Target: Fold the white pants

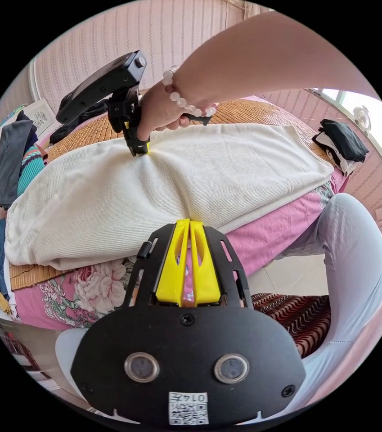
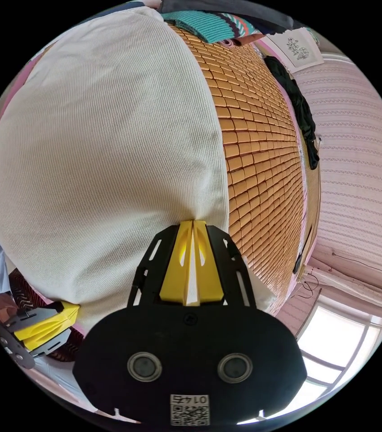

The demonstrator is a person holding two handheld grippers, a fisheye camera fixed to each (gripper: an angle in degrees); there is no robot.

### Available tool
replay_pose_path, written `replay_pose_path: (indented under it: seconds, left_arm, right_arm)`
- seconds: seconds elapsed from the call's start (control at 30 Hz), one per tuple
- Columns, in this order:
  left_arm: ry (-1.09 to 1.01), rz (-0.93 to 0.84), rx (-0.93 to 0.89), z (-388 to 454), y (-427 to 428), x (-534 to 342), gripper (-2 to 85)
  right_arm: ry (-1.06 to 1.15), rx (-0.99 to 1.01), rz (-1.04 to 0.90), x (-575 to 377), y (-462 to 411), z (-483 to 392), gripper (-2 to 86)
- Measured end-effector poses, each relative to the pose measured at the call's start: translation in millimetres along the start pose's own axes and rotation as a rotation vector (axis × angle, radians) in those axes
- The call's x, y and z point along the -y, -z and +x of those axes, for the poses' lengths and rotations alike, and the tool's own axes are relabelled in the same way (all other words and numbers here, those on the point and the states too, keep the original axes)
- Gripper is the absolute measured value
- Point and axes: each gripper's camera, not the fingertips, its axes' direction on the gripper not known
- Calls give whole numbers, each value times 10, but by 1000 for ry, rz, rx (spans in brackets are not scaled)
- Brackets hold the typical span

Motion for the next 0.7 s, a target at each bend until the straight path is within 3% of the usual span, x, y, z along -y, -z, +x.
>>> replay_pose_path:
  seconds: [0.13, 0.27, 0.57, 0.7]
  left_arm:
    - [6, 22, -49, 29, 171, 20, -10]
    - [13, 90, -106, 202, 414, 69, -8]
    - [-298, 223, -199, 1533, 675, 530, 48]
    - [-432, 192, -263, 2185, 559, 751, 88]
  right_arm:
    - [-194, 193, 81, -650, 228, 357, -9]
    - [-323, 237, 141, -1751, 483, 589, -5]
    - [-624, 270, 67, -4066, 289, 852, 8]
    - [-674, 302, 18, -4710, 85, 912, 47]
